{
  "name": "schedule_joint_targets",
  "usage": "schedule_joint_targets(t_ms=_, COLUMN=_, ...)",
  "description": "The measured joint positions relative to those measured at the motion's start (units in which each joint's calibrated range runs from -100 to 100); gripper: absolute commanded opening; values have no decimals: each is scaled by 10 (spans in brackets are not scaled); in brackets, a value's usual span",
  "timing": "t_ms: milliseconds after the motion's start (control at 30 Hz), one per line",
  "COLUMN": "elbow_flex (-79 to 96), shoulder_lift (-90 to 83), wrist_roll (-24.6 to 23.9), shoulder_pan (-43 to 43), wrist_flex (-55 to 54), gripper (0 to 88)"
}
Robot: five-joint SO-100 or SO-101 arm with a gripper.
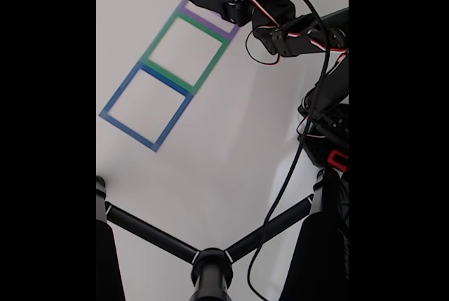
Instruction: Tower of hanoi
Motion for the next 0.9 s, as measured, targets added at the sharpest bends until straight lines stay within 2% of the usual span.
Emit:
schedule_joint_targets(t_ms=267, elbow_flex=0, shoulder_lift=8, wrist_roll=0, shoulder_pan=0, wrist_flex=-1, gripper=291)
schedule_joint_targets(t_ms=633, elbow_flex=0, shoulder_lift=9, wrist_roll=0, shoulder_pan=0, wrist_flex=-3, gripper=113)
schedule_joint_targets(t_ms=900, elbow_flex=4, shoulder_lift=9, wrist_roll=0, shoulder_pan=0, wrist_flex=-3, gripper=99)
